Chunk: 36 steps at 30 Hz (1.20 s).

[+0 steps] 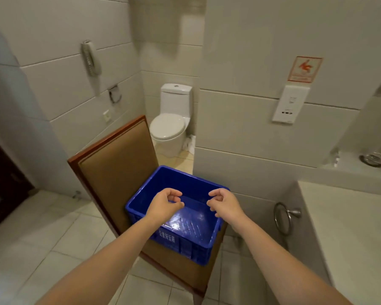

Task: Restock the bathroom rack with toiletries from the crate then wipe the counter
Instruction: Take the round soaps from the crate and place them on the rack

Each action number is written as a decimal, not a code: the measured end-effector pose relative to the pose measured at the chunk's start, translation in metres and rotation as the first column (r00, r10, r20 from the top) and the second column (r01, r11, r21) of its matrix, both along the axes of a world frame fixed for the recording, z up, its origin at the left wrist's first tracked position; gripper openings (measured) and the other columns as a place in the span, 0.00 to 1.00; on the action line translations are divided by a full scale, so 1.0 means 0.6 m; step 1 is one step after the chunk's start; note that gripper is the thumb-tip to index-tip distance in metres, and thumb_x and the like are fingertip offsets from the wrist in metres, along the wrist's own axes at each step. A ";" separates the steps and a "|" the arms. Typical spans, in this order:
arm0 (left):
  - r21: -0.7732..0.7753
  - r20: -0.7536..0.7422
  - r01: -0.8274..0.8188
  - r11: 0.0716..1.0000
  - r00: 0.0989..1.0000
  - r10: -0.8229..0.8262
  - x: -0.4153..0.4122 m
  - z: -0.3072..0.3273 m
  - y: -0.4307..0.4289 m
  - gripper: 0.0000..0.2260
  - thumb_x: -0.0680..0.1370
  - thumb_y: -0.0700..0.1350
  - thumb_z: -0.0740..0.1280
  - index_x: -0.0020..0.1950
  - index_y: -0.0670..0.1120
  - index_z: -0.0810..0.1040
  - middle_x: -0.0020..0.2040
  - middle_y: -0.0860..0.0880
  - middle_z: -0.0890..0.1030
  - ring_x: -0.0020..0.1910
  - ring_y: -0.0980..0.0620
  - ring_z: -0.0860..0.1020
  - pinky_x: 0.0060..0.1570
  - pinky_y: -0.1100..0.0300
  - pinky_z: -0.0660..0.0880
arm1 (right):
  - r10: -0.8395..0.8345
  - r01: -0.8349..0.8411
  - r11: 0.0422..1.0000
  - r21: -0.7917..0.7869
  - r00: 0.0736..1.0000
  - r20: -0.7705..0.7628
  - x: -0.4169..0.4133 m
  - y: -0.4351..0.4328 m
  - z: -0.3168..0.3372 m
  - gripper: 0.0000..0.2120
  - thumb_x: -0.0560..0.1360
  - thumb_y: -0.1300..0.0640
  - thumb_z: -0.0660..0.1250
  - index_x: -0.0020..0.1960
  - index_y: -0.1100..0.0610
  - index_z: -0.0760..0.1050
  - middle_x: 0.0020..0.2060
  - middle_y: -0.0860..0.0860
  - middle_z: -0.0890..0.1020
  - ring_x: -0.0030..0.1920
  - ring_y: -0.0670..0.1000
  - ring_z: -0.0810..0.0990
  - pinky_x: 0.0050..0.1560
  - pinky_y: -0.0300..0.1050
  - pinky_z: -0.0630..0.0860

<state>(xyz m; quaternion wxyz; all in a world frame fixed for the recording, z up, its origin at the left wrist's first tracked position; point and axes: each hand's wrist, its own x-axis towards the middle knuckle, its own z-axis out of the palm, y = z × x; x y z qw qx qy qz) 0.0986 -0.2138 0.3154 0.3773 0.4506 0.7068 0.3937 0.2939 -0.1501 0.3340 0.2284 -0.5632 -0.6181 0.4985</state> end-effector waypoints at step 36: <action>-0.629 0.075 0.332 0.703 0.926 -0.370 -0.310 -0.382 0.324 0.10 0.74 0.41 0.72 0.51 0.53 0.77 0.46 0.54 0.79 0.49 0.53 0.79 0.55 0.55 0.77 | -0.072 0.189 0.785 -0.590 0.974 0.216 -0.266 0.219 -0.392 0.12 0.74 0.62 0.69 0.56 0.54 0.74 0.41 0.51 0.78 0.40 0.49 0.77 0.45 0.45 0.75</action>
